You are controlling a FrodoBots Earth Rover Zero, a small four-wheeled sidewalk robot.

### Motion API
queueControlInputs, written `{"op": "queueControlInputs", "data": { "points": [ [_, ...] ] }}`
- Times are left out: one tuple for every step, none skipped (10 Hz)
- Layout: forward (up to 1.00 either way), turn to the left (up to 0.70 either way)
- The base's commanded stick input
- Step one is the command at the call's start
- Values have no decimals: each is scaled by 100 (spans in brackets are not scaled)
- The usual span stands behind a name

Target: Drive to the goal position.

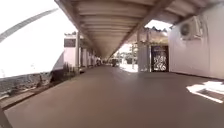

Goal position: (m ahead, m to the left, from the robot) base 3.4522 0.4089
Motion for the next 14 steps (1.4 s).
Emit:
{"op": "queueControlInputs", "data": {
  "points": [
    [70,0],
    [70,0],
    [70,0],
    [70,0],
    [70,0],
    [70,0],
    [70,0],
    [70,0],
    [70,0],
    [70,0],
    [70,0],
    [70,0],
    [70,0],
    [70,0]
  ]
}}
